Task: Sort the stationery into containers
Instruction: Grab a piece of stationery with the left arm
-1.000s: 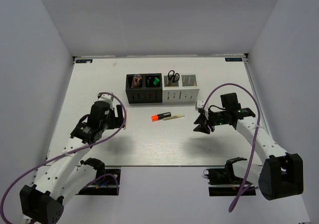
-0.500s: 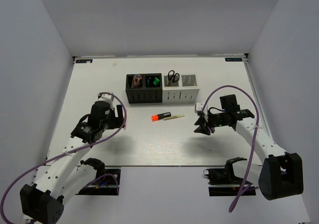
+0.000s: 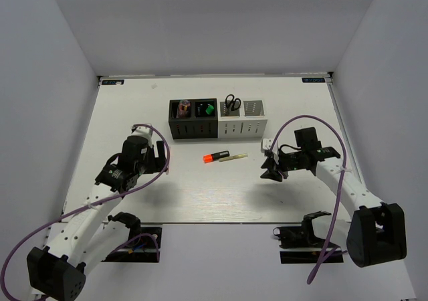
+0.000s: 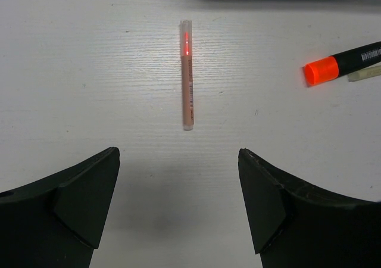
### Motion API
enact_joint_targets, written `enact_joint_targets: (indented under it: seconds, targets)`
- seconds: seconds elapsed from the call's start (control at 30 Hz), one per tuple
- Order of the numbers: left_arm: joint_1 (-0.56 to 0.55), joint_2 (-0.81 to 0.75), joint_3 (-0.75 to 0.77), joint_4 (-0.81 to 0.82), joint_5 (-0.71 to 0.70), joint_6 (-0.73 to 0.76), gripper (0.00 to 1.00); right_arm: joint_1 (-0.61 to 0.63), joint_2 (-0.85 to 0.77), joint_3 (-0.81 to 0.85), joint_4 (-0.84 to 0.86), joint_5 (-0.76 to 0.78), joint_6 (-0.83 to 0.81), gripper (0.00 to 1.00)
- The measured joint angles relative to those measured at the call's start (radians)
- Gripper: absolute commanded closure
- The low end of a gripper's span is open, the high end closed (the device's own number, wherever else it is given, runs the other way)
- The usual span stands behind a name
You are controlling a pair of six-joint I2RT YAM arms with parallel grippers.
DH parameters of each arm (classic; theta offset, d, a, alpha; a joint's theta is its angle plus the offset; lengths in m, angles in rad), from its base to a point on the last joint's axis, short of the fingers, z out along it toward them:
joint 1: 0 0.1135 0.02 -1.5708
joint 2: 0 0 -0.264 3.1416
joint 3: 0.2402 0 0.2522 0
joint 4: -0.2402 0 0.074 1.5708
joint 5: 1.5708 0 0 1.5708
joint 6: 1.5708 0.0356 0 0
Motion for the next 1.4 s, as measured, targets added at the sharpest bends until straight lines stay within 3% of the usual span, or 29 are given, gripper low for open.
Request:
enact_joint_targets:
  seconds: [0.07, 0.17, 0.2, 0.27, 0.3, 0.33, 0.4, 0.47, 0.5, 0.53, 0.63, 0.8, 1.0, 1.4]
  targets:
    - [0.000, 0.002, 0.000, 0.000, 0.000, 0.000, 0.09, 0.000, 0.003, 0.000, 0.000, 0.002, 0.000, 0.56]
    - [0.000, 0.005, 0.000, 0.001, 0.011, 0.001, 0.27, 0.000, 0.006, 0.000, 0.000, 0.005, -0.004, 0.56]
    - [0.000, 0.005, -0.001, 0.005, 0.026, 0.003, 0.48, 0.000, 0.006, 0.000, 0.000, 0.007, -0.005, 0.56]
    - [0.000, 0.006, -0.011, 0.029, 0.073, 0.011, 0.75, 0.001, 0.006, 0.000, 0.000, 0.008, -0.007, 0.54]
    - [0.000, 0.013, -0.016, 0.036, 0.096, 0.016, 0.98, 0.001, 0.006, 0.000, 0.000, 0.010, -0.008, 0.54]
    - [0.000, 0.025, -0.016, 0.040, 0.128, 0.019, 1.00, 0.001, 0.006, 0.000, 0.000, 0.011, -0.008, 0.53]
    - [-0.005, 0.068, -0.014, 0.060, 0.189, 0.037, 1.00, 0.002, 0.006, 0.000, 0.000, 0.011, -0.011, 0.52]
    - [-0.022, 0.129, 0.009, 0.060, 0.239, 0.050, 0.94, 0.005, 0.006, 0.000, 0.000, 0.011, -0.011, 0.42]
    - [-0.040, 0.169, 0.030, 0.064, 0.259, 0.060, 0.87, 0.005, 0.006, 0.000, 0.000, 0.011, -0.010, 0.34]
    - [-0.068, 0.214, 0.060, 0.063, 0.267, 0.074, 0.60, 0.005, 0.006, 0.000, 0.000, 0.010, -0.008, 0.23]
    - [-0.179, 0.358, 0.175, 0.078, 0.276, 0.133, 0.43, 0.005, 0.004, 0.000, -0.002, 0.011, -0.002, 0.13]
    - [-0.310, 0.571, 0.310, 0.150, 0.249, 0.238, 0.40, 0.005, -0.023, 0.000, -0.011, 0.010, 0.002, 0.10]
    - [-0.391, 0.745, 0.361, 0.223, 0.152, 0.338, 0.41, 0.005, -0.060, 0.000, -0.031, 0.002, -0.002, 0.10]
    - [-0.440, 0.910, 0.436, 0.310, 0.032, 0.442, 0.41, 0.005, -0.064, 0.001, -0.080, -0.024, -0.030, 0.10]
